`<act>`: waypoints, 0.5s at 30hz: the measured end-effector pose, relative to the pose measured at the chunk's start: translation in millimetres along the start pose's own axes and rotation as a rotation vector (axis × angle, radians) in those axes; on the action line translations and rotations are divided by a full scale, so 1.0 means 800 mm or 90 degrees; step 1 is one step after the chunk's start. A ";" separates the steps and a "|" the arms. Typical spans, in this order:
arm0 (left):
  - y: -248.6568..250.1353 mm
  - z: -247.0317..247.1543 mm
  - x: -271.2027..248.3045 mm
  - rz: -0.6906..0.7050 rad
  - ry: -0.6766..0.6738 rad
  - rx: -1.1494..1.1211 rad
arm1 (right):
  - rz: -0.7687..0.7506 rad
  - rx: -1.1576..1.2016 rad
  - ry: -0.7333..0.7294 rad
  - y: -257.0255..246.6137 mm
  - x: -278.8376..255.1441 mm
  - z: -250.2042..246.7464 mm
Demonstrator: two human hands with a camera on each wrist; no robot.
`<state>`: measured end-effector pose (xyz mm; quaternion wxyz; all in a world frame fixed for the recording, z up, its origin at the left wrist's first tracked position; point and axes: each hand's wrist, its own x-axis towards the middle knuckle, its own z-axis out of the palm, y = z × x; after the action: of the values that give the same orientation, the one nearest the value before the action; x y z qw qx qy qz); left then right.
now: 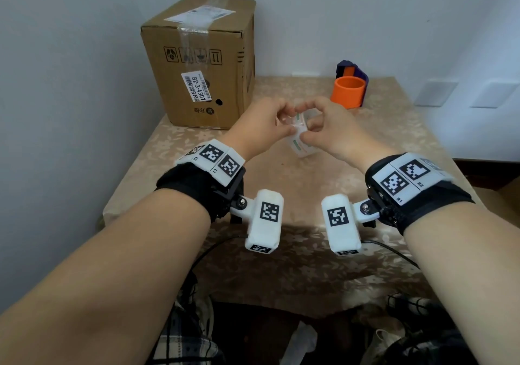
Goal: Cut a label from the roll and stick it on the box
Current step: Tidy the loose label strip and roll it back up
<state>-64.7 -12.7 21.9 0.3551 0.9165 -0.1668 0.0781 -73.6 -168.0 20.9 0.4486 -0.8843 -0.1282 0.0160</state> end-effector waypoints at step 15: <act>-0.006 0.008 -0.003 -0.074 0.044 -0.253 | 0.021 0.064 0.010 0.001 -0.003 -0.004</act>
<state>-65.0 -13.2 13.5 0.5382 0.8334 -0.1134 0.0540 -75.1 -171.5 21.9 0.4928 -0.8630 -0.1088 0.0228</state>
